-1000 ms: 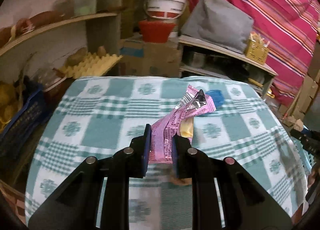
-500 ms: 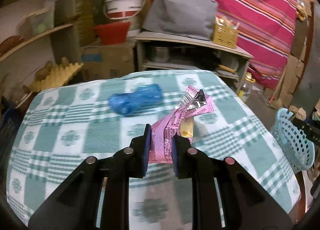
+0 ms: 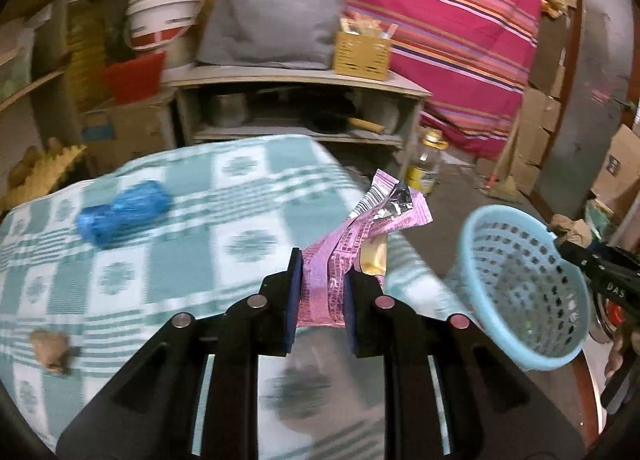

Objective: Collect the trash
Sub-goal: 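Carry the pink foil wrapper and brown paper over the blue basket, then open both grippers to drop the wrapper and brown paper into the basket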

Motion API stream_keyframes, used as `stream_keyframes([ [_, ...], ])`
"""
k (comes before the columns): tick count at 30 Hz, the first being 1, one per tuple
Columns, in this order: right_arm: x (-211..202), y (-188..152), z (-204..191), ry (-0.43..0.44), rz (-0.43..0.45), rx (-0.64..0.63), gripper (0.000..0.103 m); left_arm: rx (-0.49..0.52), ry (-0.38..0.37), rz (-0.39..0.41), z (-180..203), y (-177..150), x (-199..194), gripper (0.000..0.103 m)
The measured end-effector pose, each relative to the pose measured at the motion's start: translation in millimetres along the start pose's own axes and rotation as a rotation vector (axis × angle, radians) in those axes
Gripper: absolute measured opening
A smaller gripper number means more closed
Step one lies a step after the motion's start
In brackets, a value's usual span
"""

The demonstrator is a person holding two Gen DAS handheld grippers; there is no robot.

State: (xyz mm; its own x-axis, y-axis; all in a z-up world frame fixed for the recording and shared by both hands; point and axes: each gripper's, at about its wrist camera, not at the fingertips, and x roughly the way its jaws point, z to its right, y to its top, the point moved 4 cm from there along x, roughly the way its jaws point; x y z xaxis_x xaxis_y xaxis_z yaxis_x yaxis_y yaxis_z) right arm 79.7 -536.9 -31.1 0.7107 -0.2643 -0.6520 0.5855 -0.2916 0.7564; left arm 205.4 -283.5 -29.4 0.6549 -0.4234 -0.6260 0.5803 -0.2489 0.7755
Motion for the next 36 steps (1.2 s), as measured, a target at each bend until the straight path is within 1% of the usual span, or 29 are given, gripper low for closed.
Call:
stream_keyframes([
  [5, -2.2, -4.1, 20.7, 0.0, -0.002, 0.026, 0.047, 0.059, -0.058, -0.024, 55.0, -2.5, 16.7, 0.017],
  [11, -0.1, -7.3, 38.0, 0.006, -0.009, 0.066, 0.047, 0.124, -0.152, -0.06, 116.2, -10.6, 30.5, 0.019],
  [14, -1.0, -8.3, 42.7, 0.012, -0.008, 0.081, 0.047, 0.143, -0.17, -0.081, 132.4, -16.6, 38.9, 0.022],
  [17, -1.3, -8.8, 45.4, 0.016, -0.008, 0.083, 0.047, 0.146, -0.183, -0.088, 139.5, -21.5, 41.1, 0.029],
  [19, -0.9, -9.1, 45.8, 0.014, -0.01, 0.084, 0.047, 0.142, -0.189, -0.087, 140.8, -22.6, 40.4, 0.04],
  [21, -0.3, -9.9, 46.7, 0.014, -0.015, 0.087, 0.047, 0.139, -0.195, -0.081, 139.7, -21.7, 36.5, 0.043],
  [23, 0.3, -10.6, 47.0, 0.014, -0.018, 0.088, 0.047, 0.137, -0.199, -0.069, 136.6, -20.4, 32.0, 0.05],
  [25, 0.7, -10.5, 47.0, 0.013, -0.018, 0.088, 0.047, 0.133, -0.193, -0.059, 134.7, -19.1, 29.5, 0.06],
  [27, 1.1, -10.7, 47.3, 0.013, -0.019, 0.089, 0.047, 0.126, -0.193, -0.052, 132.9, -17.7, 27.0, 0.066],
  [30, 2.1, -12.0, 47.2, 0.011, -0.024, 0.089, 0.047, 0.112, -0.21, -0.042, 128.9, -15.2, 22.7, 0.069],
  [34, 3.0, -13.6, 47.6, 0.003, -0.029, 0.085, 0.047, 0.099, -0.245, -0.059, 128.8, -15.3, 23.7, 0.069],
  [36, 3.4, -13.1, 49.5, 0.0, -0.03, 0.088, 0.047, 0.107, -0.24, -0.057, 130.3, -16.1, 24.1, 0.07],
])
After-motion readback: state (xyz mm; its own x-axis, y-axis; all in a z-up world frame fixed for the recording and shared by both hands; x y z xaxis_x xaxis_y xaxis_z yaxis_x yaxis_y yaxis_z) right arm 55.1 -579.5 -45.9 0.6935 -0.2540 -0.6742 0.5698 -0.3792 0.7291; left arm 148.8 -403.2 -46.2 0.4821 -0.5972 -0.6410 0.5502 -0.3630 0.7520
